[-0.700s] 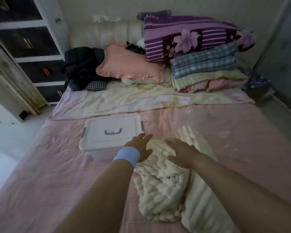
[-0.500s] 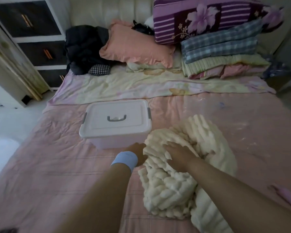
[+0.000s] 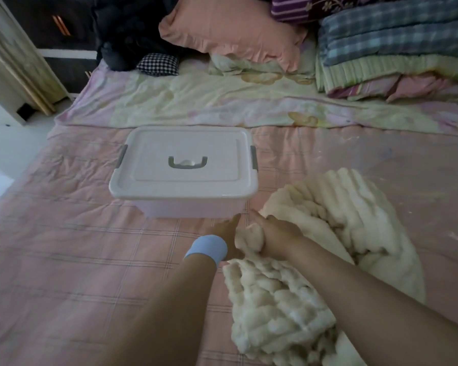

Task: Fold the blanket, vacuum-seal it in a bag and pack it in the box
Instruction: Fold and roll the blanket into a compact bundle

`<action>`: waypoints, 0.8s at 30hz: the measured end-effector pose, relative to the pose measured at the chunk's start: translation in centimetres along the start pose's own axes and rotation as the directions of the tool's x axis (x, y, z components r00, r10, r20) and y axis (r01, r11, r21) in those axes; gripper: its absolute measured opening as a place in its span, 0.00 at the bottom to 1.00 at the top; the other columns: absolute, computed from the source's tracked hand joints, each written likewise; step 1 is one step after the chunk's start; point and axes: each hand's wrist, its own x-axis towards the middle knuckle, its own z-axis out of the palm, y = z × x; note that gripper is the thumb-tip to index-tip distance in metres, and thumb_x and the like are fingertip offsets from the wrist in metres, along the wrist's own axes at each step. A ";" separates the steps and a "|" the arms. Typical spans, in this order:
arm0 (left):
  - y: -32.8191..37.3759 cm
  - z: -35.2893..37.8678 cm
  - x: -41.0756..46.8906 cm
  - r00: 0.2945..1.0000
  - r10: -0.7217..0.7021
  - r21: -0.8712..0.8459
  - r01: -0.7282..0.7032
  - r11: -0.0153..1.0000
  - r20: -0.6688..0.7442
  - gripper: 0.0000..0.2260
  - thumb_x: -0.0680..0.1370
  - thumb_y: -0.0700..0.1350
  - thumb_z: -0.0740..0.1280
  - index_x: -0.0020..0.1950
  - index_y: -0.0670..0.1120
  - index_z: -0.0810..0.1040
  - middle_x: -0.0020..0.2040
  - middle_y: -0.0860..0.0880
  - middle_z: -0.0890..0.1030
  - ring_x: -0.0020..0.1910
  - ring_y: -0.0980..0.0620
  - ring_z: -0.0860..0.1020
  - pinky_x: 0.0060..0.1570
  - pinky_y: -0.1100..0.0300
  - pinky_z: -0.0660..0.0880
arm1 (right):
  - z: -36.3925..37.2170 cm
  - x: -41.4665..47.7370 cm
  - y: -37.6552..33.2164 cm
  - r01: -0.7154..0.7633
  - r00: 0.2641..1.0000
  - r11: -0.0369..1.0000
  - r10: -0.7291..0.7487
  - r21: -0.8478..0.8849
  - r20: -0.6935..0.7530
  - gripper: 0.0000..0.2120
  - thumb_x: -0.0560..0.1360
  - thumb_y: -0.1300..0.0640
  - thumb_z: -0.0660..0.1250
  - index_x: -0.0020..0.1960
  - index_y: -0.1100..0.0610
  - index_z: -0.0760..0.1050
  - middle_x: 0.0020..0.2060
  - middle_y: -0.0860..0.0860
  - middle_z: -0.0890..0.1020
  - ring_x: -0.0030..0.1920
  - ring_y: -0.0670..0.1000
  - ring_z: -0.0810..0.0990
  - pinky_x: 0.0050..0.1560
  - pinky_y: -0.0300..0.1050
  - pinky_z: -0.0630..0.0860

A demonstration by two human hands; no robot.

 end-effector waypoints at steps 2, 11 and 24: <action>0.0 0.6 -0.5 0.999 -0.015 0.122 0.009 0.992 0.052 0.44 0.71 0.57 0.73 0.79 0.59 0.48 0.74 0.45 0.65 0.72 0.40 0.64 0.68 0.45 0.67 | -0.4 -1.1 0.0 0.035 0.999 0.998 -0.034 -0.043 0.027 0.29 0.74 0.46 0.67 0.73 0.38 0.66 0.63 0.48 0.73 0.58 0.55 0.78 0.54 0.46 0.74; -0.6 -2.4 -10.2 0.975 -0.121 0.149 0.093 0.984 0.187 0.21 0.75 0.55 0.64 0.63 0.45 0.77 0.61 0.43 0.79 0.58 0.42 0.78 0.58 0.50 0.75 | -2.5 -9.1 -4.7 0.146 0.980 0.978 -0.164 -0.150 -0.115 0.26 0.72 0.37 0.66 0.67 0.46 0.71 0.59 0.53 0.70 0.59 0.56 0.72 0.48 0.49 0.73; -11.6 -9.1 -13.8 0.817 0.072 0.296 0.123 0.947 -0.572 0.20 0.78 0.45 0.64 0.70 0.53 0.67 0.67 0.50 0.70 0.65 0.47 0.69 0.62 0.52 0.67 | -2.7 -7.5 -12.9 0.112 0.958 0.861 0.040 0.497 -0.285 0.28 0.78 0.56 0.66 0.76 0.53 0.64 0.68 0.48 0.73 0.68 0.51 0.72 0.67 0.48 0.70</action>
